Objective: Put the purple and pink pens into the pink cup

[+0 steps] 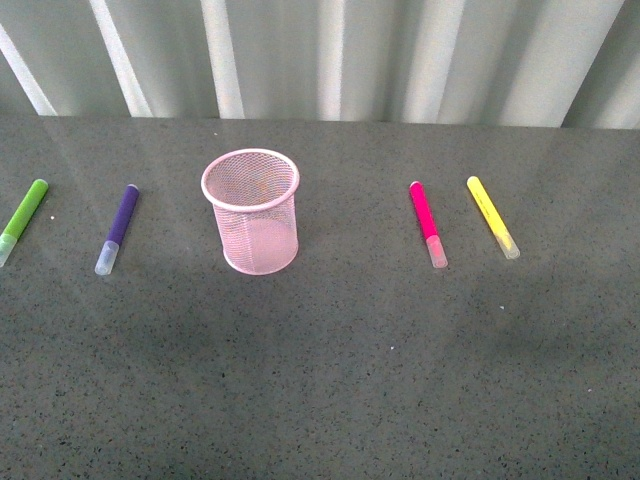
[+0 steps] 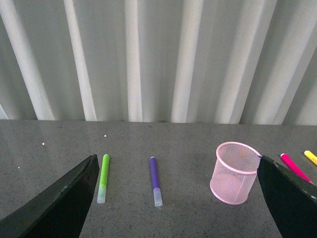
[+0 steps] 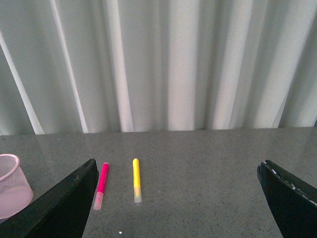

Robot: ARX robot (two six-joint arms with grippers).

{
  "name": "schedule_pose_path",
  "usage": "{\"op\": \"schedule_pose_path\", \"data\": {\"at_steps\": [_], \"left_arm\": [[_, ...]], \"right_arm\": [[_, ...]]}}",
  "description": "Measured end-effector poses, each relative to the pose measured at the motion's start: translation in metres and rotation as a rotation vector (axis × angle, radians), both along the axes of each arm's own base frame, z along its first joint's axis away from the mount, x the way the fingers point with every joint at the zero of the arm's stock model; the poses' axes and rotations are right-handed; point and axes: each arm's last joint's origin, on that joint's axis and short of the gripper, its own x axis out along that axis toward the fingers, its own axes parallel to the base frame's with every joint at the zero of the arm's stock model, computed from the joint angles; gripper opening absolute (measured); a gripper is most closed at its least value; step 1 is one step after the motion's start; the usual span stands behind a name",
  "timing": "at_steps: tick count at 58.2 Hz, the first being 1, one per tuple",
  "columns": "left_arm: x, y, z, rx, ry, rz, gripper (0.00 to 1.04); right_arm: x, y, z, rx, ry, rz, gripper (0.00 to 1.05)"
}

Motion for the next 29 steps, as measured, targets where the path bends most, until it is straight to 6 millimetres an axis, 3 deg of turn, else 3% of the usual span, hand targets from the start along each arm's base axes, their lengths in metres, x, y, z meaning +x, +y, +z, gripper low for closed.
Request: {"op": "schedule_pose_path", "data": {"at_steps": [29], "left_arm": [[0.0000, 0.0000, 0.0000, 0.000, 0.000, 0.000, 0.98]], "right_arm": [[0.0000, 0.0000, 0.0000, 0.000, 0.000, 0.000, 0.98]]}}
